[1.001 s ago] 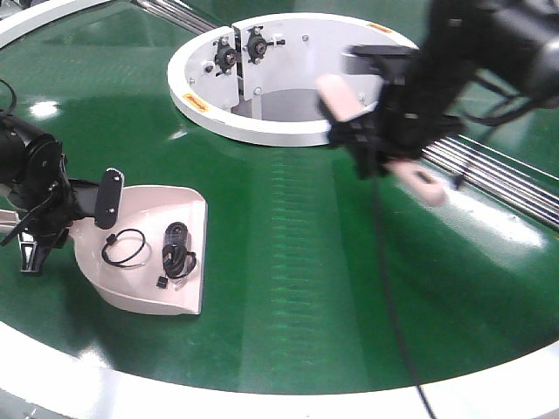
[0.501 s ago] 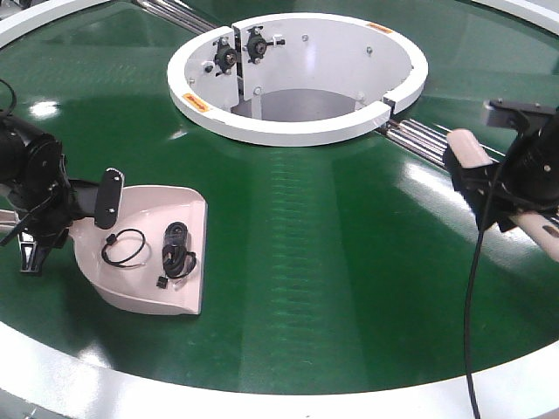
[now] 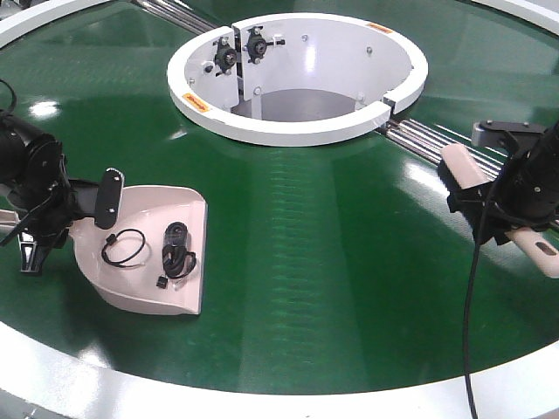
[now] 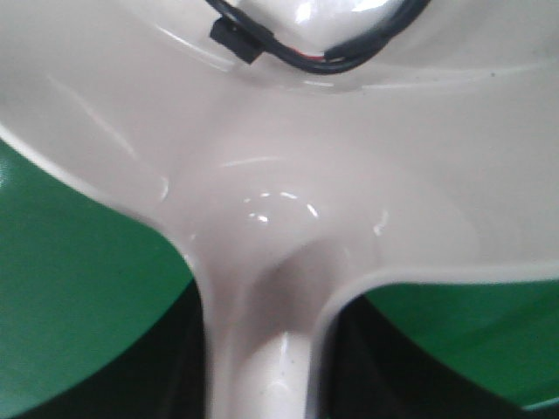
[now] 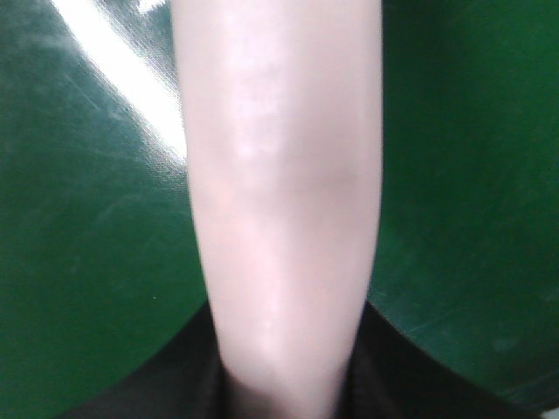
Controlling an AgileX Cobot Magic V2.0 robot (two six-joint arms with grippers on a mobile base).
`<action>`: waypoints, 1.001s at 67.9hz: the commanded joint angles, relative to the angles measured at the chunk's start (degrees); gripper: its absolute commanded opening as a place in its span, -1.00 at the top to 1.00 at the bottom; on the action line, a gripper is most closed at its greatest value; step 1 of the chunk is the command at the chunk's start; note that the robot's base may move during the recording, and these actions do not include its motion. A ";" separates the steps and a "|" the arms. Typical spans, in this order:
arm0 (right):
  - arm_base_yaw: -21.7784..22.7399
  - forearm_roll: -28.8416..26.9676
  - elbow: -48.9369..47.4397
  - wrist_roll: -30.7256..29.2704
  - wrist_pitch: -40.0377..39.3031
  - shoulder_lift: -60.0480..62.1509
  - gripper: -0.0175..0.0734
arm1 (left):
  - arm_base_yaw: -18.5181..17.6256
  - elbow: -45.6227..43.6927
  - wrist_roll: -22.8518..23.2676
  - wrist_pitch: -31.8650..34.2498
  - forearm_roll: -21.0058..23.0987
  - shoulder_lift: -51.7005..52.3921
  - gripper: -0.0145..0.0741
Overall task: Clean and inspect green conveyor with broom and dustpan
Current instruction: 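Lower the brush onto the belt and open the right gripper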
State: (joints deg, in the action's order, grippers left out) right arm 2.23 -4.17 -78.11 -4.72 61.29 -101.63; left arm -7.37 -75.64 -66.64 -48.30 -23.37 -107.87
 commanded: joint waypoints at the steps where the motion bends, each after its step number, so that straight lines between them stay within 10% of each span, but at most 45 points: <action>1: -1.61 0.10 -1.35 -1.41 -2.05 1.12 0.62 | -0.31 -1.50 0.37 4.58 -0.50 2.66 0.59; 47: -5.79 4.17 -1.35 0.58 -2.80 -5.52 0.54 | -0.26 -1.50 0.37 5.77 15.40 2.58 0.59; 68: -5.79 3.73 -1.35 0.71 -2.34 -6.41 0.20 | -0.31 -1.50 0.37 2.77 15.68 2.01 0.52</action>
State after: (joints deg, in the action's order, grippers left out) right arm -3.77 -0.50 -78.09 -4.26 59.00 -110.68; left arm -7.37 -75.64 -67.01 -44.95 -9.66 -107.89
